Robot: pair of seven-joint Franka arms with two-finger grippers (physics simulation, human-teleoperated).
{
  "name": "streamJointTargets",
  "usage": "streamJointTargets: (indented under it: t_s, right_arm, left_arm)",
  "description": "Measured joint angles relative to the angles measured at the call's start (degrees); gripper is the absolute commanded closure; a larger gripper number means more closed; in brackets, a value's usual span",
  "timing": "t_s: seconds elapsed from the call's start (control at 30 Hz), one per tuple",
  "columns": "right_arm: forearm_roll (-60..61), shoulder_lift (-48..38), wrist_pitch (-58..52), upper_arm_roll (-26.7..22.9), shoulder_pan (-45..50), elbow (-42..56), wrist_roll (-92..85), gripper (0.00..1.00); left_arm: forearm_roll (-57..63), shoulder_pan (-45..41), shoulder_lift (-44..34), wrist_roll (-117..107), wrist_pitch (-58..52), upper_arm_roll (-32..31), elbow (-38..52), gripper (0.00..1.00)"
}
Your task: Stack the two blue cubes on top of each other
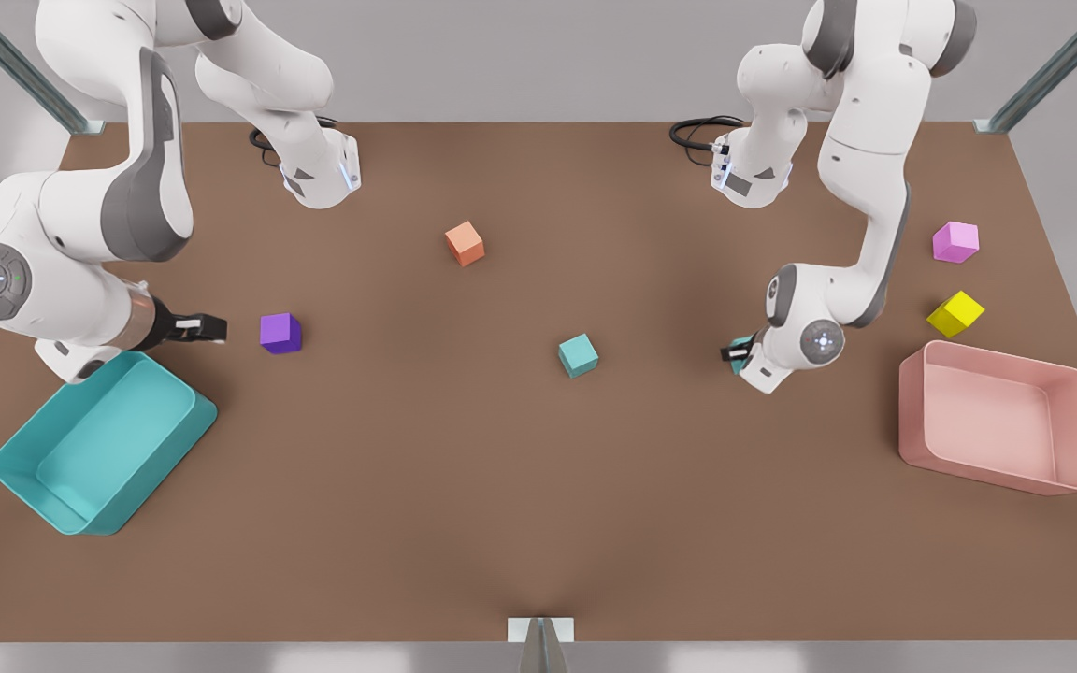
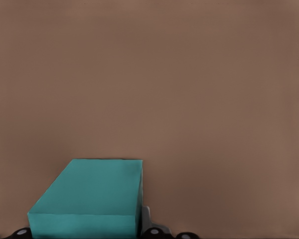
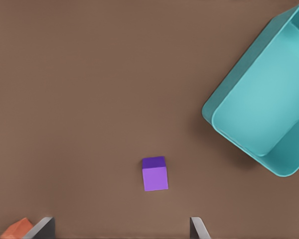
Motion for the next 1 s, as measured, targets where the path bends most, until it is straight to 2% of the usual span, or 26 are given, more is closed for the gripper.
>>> streamJointTargets:
  t_s: [0.13, 0.23, 0.37, 0.53, 1.0]
  right_arm:
    - [-0.05, 0.08, -0.29, -0.09, -0.06, 0.0, -2.18, 0.0]
    - [-0.1, 0.09, -0.43, -0.17, -0.12, 0.0, -3.57, 0.0]
    - [-0.17, 0.09, -0.53, -0.19, -0.14, 0.0, -5.1, 0.0]
    - [-0.17, 0.09, -0.59, -0.19, -0.14, 0.02, -6.59, 0.0]
    - [-0.21, 0.25, -0.62, -0.19, -0.1, 0.0, -9.08, 0.0]
  left_arm:
    - [0.06, -1.1, -1.23, -0.99, -2.57, -1.15, 4.4, 0.42]
    - [-0.24, -7.98, 0.68, -3.25, -7.75, -3.5, 13.68, 0.41]
    - [-1.69, -18.68, 5.63, -7.98, -12.2, -4.02, 23.53, 0.4]
    - [-2.46, -22.78, 15.29, -14.47, -15.34, -4.39, 38.05, 0.4]
    - [-2.84, -23.59, 16.74, -27.03, -20.6, -7.76, 38.97, 0.4]
